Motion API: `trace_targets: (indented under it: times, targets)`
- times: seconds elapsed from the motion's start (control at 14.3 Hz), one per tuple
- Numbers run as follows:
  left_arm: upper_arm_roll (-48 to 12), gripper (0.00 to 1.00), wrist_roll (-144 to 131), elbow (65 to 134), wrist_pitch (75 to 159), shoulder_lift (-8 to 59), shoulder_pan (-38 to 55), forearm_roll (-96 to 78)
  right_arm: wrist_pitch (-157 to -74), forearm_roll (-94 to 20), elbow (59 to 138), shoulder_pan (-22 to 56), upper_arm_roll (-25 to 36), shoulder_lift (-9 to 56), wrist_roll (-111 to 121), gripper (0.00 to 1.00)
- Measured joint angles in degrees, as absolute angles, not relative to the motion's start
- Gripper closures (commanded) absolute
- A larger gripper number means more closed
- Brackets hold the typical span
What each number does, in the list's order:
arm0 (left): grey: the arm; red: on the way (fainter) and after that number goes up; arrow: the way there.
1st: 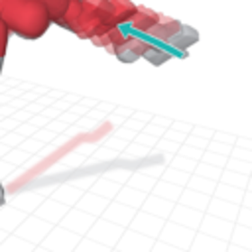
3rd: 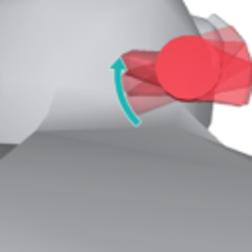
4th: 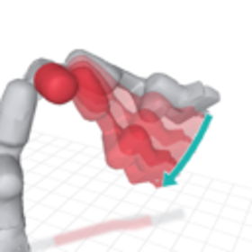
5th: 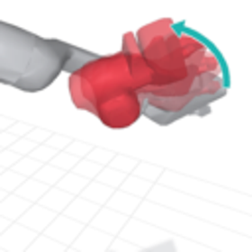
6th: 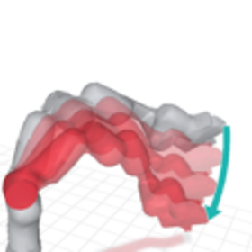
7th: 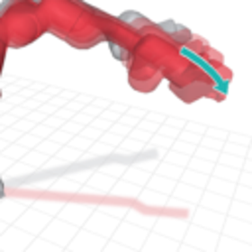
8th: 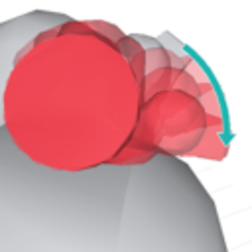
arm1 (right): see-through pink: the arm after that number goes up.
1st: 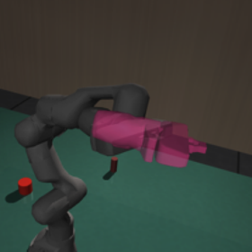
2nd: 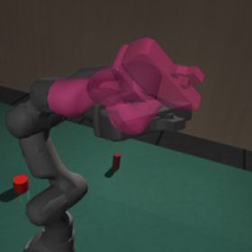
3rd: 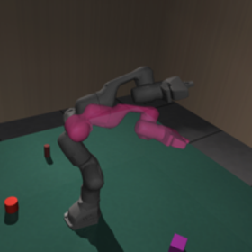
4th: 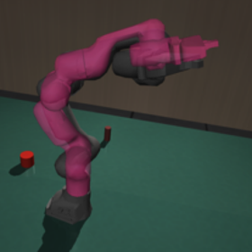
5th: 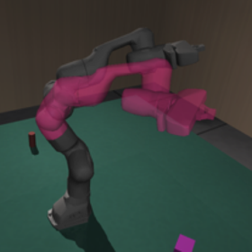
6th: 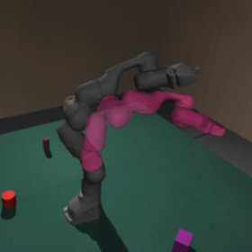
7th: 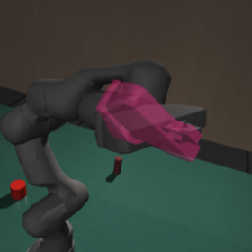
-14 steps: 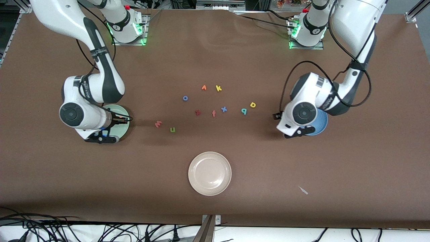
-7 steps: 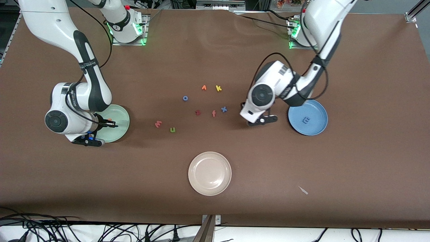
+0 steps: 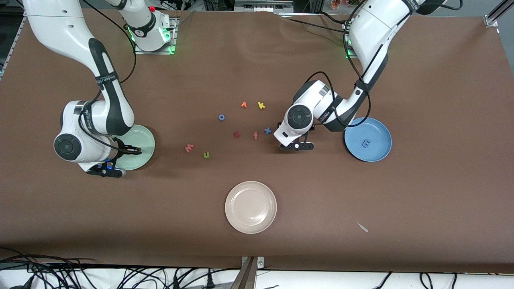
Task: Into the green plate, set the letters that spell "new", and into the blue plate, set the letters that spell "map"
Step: 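Reach the teal b and pink w with the left and right grippers, then grasp the teal b and pink w with the left and right grippers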
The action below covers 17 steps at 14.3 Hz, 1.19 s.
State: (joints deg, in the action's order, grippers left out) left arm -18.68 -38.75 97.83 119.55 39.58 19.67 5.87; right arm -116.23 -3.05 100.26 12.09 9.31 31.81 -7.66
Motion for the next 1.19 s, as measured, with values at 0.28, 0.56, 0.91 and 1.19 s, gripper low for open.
trace_targets:
  times: [0.28,0.56,0.91,1.19]
  targets:
    - [-18.69,0.37,-38.34,97.7,120.77,40.44,20.11,5.9,-115.27,-5.31,98.85,13.31,6.3,31.66,-10.66,0.0]
    - [-18.69,0.69,-38.12,97.69,120.92,40.91,20.11,5.9,-117.56,-7.77,98.79,14.07,2.49,31.7,-17.46,0.0]
    - [-18.73,1.0,-38.13,97.4,121.25,41.65,20.11,5.9,-125.45,-8.15,99.12,18.55,1.81,33.37,-34.77,0.0]
    - [-18.56,1.0,-38.16,97.17,121.25,41.75,19.95,5.9,-130.83,-8.36,100.53,20.46,1.69,34.98,-47.6,0.0]
